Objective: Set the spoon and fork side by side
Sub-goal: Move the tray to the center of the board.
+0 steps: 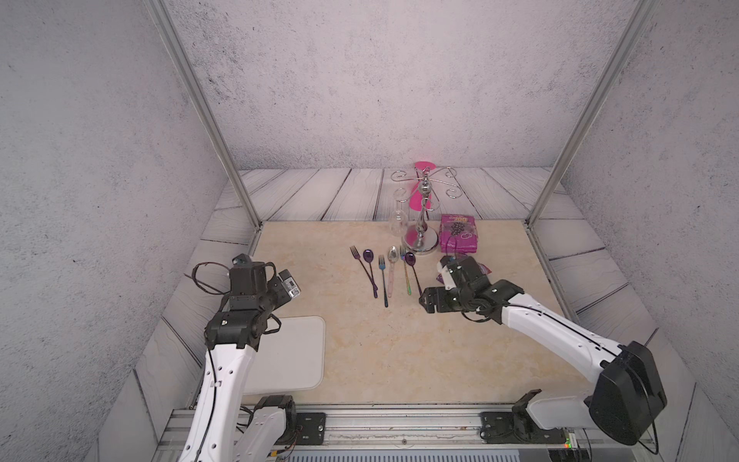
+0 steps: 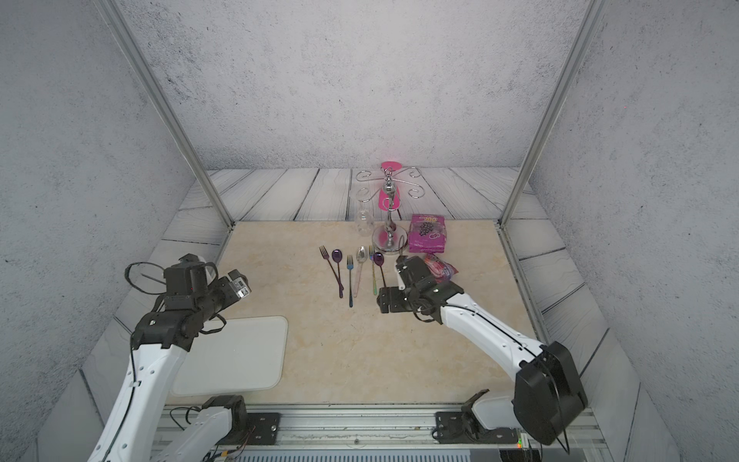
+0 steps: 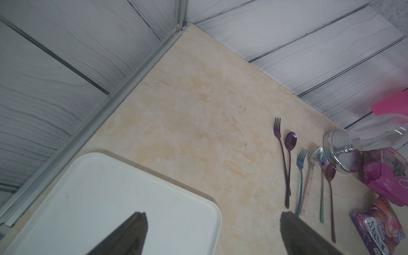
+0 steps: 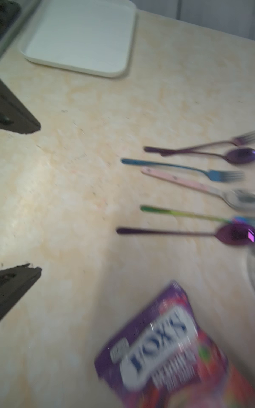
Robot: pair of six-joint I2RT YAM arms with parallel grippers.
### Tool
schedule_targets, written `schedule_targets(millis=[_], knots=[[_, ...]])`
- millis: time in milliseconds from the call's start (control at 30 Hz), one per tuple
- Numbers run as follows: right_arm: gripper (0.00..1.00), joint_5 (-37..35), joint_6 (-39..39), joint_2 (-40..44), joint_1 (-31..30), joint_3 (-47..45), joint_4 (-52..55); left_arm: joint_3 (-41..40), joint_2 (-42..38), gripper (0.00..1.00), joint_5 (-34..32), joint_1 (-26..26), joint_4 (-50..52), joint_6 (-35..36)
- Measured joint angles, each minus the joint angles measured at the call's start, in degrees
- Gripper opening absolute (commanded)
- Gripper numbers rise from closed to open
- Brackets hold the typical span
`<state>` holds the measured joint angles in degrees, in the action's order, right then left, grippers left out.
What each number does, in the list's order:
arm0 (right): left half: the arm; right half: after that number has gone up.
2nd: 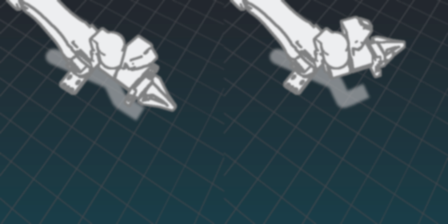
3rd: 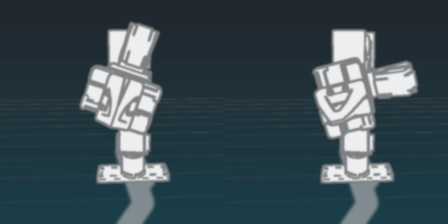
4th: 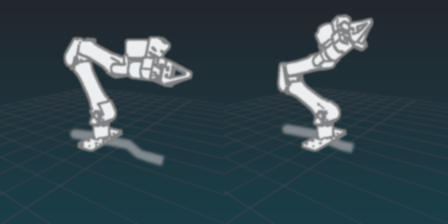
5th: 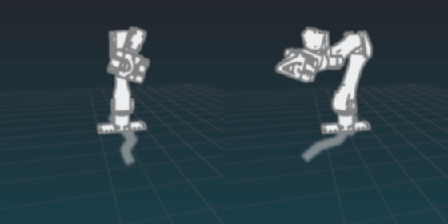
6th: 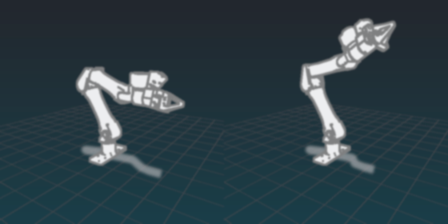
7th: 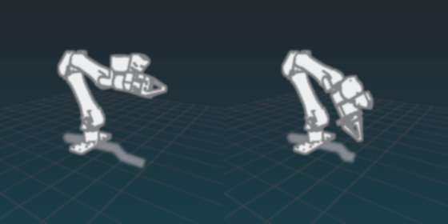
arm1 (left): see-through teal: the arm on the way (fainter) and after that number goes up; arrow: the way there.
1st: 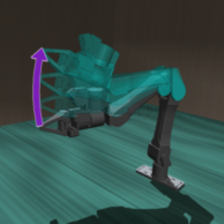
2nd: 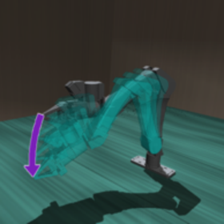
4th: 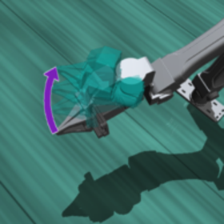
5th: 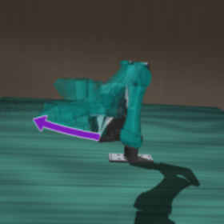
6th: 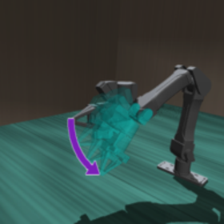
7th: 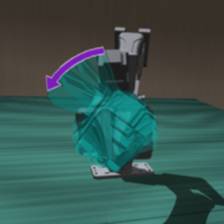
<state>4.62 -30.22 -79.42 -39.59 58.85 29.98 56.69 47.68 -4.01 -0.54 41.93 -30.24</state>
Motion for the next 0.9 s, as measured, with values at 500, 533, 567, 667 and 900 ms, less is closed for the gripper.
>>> schedule_targets(millis=[500, 533, 567, 667, 900], knots=[[0.76, 1.33, -10.16, -31.87, -24.11, 29.97, 1.40, 0.57, -13.20, 0.99, -14.47, 0.00, 8.09, 1.75], [0.75, 1.46, -10.69, -33.92, -24.46, 31.82, 1.40, 0.46, -13.55, 0.99, -14.62, 0.00, 8.17, 1.81], [0.73, 1.53, -11.23, -36.09, -24.76, 33.68, 1.44, 0.28, -13.94, 1.00, -14.73, 0.02, 8.24, 1.90], [0.67, 2.19, -12.39, -41.70, -25.57, 38.71, 2.08, -0.33, -15.04, 1.00, -14.80, 0.07, 8.52, 2.16], [0.56, 5.25, -14.69, -52.09, -26.58, 47.89, 2.73, -1.77, -15.41, 0.99, -14.43, 1.33, 8.48, 3.26]])
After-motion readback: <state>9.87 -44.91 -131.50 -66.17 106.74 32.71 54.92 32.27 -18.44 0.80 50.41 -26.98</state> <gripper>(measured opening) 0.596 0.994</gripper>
